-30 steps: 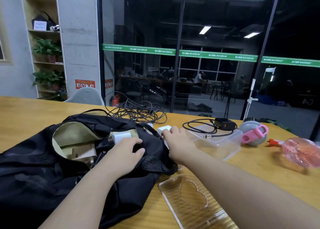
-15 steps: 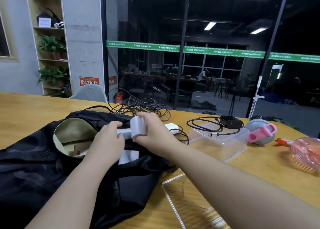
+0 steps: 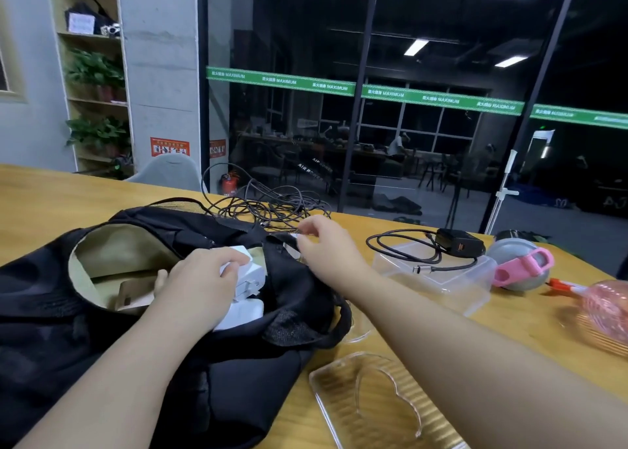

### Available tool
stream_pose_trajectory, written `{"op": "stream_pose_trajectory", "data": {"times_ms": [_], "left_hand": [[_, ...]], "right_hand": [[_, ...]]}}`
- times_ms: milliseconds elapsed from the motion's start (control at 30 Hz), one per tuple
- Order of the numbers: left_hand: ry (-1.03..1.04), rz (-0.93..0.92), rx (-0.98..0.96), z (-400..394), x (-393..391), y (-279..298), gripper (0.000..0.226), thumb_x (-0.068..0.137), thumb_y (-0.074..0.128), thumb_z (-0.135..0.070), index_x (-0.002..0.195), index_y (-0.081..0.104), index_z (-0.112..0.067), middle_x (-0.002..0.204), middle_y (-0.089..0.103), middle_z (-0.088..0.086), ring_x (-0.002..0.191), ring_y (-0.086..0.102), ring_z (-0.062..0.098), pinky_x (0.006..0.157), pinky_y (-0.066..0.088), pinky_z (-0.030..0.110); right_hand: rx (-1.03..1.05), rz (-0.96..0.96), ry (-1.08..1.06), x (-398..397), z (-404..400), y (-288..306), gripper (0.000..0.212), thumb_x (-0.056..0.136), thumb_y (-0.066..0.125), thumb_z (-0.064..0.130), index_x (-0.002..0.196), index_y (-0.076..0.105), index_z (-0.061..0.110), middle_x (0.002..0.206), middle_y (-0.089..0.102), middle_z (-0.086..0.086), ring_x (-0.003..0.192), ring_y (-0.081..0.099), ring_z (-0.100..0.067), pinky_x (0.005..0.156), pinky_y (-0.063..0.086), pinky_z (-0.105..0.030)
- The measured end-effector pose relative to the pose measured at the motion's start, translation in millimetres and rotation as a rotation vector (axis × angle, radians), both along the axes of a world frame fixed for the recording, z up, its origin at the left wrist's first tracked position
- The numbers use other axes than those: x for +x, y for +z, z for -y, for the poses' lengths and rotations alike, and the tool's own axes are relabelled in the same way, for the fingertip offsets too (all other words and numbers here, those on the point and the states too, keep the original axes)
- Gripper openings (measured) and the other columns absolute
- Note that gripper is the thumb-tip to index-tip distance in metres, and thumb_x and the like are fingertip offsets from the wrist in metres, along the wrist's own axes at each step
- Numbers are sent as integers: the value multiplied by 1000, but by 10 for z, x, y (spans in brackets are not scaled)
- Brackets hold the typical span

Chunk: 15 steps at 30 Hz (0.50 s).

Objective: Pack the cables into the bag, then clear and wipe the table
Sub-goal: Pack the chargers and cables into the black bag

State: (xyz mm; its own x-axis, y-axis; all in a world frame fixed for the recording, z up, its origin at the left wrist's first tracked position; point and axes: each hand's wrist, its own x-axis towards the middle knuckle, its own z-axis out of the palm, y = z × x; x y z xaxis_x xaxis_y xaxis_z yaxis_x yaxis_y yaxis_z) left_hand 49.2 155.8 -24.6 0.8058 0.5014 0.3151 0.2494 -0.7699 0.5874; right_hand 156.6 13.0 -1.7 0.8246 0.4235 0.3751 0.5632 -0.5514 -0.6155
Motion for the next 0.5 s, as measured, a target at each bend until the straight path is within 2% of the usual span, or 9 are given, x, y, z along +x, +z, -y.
{"op": "stream_pose_trajectory", "data": {"times_ms": [67,133,200,267,333,400,500], "left_hand": [[-5,8,-5,7,-4,22,31,96,38,-28,86,58,-50,106,61,-11,110,52,18,111,19,48],[-22,8,-10,35,-12,38,28,95,40,-32,78,54,-50,93,61,-12,104,53,17,113,16,48],[-28,-21,-30,69,-20,54,15,92,44,-43,82,55,-45,85,61,-10,101,52,18,114,11,48],[3,-65,-11,77,-26,59,12,87,47,-53,91,54,-44,93,64,-8,108,48,17,113,8,48],[26,-61,20,60,-39,68,10,85,49,-56,89,49,-46,95,66,-9,110,48,16,112,12,46],[18,-42,16,30,-50,86,12,85,52,-53,79,45,-45,87,65,-13,100,52,15,109,22,41],[-29,-27,-19,-70,-68,88,15,83,59,-48,76,47,-40,80,53,-16,80,49,18,87,38,34]], "right_hand": [[-158,13,-93,192,15,-66,36,94,45,13,129,49,20,134,47,-3,128,36,-22,103,36,-37],[-262,6,-125,329,10,-126,40,94,42,8,131,47,24,138,40,-3,132,25,-24,105,33,-42],[-313,15,-140,430,2,-171,38,96,42,9,129,50,25,140,39,-3,133,23,-24,105,32,-43],[-357,55,-165,518,-16,-202,34,97,41,10,126,53,24,139,41,-4,131,26,-25,102,32,-39],[-389,67,-197,579,-28,-224,33,97,43,12,126,53,22,138,40,-6,129,27,-27,102,32,-36],[-406,-5,-230,621,-37,-237,34,97,42,17,131,49,20,138,38,-10,128,30,-31,104,32,-38],[-446,-145,-268,646,-69,-262,41,97,42,23,137,39,18,137,37,-17,126,37,-37,105,36,-44]]}}
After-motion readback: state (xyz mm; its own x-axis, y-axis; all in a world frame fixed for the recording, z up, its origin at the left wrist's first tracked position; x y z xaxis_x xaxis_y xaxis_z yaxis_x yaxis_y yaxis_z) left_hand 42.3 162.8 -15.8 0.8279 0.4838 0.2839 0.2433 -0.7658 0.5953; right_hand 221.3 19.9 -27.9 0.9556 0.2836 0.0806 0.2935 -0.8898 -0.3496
